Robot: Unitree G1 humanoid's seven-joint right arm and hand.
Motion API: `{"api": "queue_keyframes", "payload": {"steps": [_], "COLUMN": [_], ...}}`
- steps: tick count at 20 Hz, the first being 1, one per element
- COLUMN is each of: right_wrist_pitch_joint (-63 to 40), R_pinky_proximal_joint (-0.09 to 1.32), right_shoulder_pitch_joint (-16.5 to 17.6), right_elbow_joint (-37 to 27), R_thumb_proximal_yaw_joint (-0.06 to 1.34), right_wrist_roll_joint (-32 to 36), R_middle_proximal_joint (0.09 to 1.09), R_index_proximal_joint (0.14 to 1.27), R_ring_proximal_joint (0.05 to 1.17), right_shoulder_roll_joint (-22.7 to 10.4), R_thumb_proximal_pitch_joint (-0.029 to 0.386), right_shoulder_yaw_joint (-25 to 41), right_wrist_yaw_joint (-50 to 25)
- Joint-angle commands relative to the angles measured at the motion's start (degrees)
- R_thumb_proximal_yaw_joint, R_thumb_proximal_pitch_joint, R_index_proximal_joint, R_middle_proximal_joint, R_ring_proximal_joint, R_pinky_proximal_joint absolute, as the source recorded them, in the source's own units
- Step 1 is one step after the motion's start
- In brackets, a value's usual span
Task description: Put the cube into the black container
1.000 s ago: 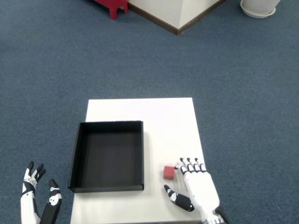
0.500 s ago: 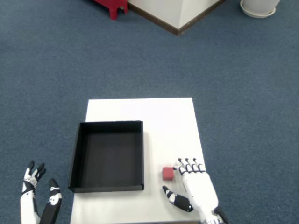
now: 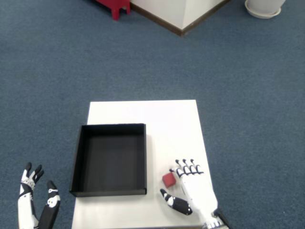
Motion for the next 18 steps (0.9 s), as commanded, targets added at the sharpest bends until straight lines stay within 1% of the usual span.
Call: {"api": "queue_keyframes", "payload": {"steps": [1, 9, 18], "right_wrist_pitch_joint": [0.48, -0.19, 0.87], "R_pinky_proximal_joint": [-0.02, -0.02, -0.02], "right_shoulder_pitch_joint": [-2.78, -3.56, -2.61], "right_elbow_joint": [-0.74, 0.71, 2.62], "R_thumb_proximal_yaw_joint": [0.53, 0.52, 0.5], "right_wrist_roll_joint": [1.81, 2.18, 2.6], "R_middle_proximal_joint": [0.16, 0.16, 0.17], "R_index_proximal_joint": [0.44, 0.43, 0.45], "R_ring_proximal_joint": [0.16, 0.16, 0.16], "right_shoulder_roll_joint": [-0.65, -0.68, -0.58], "R_thumb_proximal_pitch_joint": [0.066, 0.066, 0.063], "right_shoulder_yaw_joint": [-0.42, -0.11, -0.13], "right_wrist_yaw_joint": [-2.07, -2.16, 0.38]}}
